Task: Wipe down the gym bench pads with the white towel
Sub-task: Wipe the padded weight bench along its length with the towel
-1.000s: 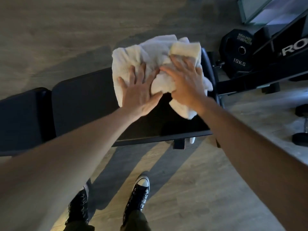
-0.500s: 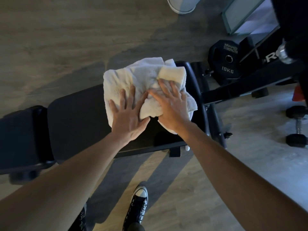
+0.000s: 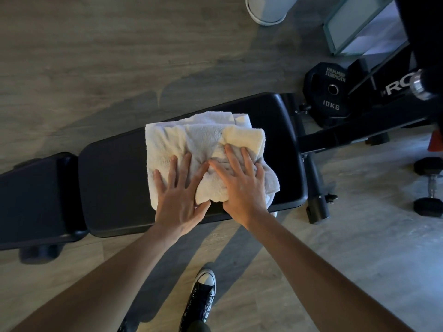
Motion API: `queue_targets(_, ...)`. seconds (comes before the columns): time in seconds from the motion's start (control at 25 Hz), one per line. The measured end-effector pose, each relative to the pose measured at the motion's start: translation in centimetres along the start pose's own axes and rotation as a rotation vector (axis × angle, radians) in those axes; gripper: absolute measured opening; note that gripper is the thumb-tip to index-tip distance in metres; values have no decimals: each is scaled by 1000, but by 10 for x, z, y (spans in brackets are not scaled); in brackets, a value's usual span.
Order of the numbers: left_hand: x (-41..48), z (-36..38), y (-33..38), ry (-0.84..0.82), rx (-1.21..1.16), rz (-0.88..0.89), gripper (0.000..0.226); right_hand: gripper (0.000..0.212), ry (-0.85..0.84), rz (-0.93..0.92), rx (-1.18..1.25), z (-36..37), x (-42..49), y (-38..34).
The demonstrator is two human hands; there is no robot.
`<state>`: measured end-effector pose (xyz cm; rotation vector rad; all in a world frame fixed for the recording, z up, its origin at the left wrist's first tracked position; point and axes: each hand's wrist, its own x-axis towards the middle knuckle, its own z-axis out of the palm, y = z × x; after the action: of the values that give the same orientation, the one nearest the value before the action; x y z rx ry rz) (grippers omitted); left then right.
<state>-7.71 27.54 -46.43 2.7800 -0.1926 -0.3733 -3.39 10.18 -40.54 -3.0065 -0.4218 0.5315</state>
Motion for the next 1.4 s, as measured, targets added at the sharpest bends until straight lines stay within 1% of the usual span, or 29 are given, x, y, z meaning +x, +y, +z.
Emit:
queue_targets(0.28, 10, -7, -14, -41, 6, 37, 89, 100, 10, 27, -21, 2, 8, -7)
queue_targets(0.44, 9, -6, -15, -53, 19, 27, 91, 104, 24, 57, -27, 7, 5, -11)
queue_targets(0.56, 7, -9, -19, -64, 53, 48, 91, 109, 2, 97, -20, 9, 0, -18)
queue_targets(0.72, -19, -6, -32, -68, 23, 57, 88, 115, -34, 93, -10, 20, -20, -40)
queue_targets(0.84, -52, 6, -46, -62, 50, 50, 90, 115, -49, 74, 1, 35, -41, -62)
queue_targets(1.0, -100, 18, -72, -52, 37, 17, 89, 118, -76, 3, -19, 57, -67, -94)
queue_targets(1.16, -138, 23, -100, -61, 35, -52, 88, 112, -35, -161, -59, 72, -67, -123)
queue_targets(1.24, -132, 15, -124, -79, 21, -100, 93, 106, -40, -223, -80, 70, -42, -140)
queue_targets(1.32, -116, 4, -150, -115, -24, -167, 98, 102, -82, -249, -108, 65, -6, -163)
queue_targets(1.4, -95, -7, -179, -90, -57, -207, 98, 99, -94, -267, -125, 58, 34, -183)
